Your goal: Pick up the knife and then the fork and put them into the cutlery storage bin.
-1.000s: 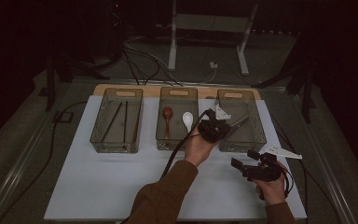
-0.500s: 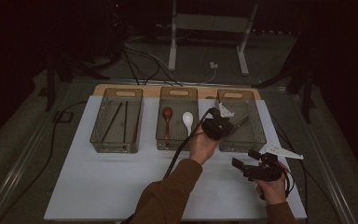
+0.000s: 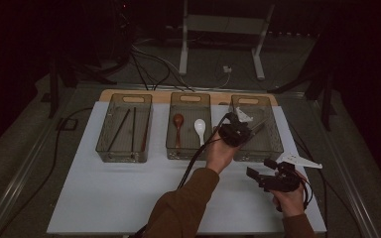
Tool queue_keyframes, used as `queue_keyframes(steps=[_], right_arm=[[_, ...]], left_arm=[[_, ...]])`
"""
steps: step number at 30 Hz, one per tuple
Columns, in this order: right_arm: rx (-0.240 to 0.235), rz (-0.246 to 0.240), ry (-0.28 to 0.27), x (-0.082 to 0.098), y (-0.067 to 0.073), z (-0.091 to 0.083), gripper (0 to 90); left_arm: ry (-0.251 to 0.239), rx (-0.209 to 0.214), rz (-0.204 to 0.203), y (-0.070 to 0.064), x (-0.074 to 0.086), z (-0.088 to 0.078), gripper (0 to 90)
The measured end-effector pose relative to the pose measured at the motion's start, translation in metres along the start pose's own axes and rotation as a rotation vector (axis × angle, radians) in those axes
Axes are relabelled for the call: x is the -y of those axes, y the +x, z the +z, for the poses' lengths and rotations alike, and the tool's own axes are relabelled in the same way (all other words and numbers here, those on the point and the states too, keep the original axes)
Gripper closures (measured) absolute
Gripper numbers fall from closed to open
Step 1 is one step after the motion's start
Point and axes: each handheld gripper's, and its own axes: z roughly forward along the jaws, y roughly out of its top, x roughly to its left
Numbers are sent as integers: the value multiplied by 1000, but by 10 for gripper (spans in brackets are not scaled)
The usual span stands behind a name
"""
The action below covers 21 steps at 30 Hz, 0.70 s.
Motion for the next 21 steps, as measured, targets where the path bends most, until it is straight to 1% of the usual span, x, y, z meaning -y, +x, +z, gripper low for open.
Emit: queue_keyframes(steps=[1, 6, 9, 21], right_arm=[[-1, -2, 0, 0, 0, 0, 43], [-3, -3, -3, -1, 0, 1, 43], [-1, -5, -2, -1, 0, 0, 43], [-7, -2, -4, -1, 0, 0, 43]], left_arm=[[1, -3, 2, 0, -1, 0, 868], [1, -10, -11, 0, -2, 5, 868], [4, -16, -24, 1, -2, 9, 868], [13, -18, -43, -1, -2, 20, 868]])
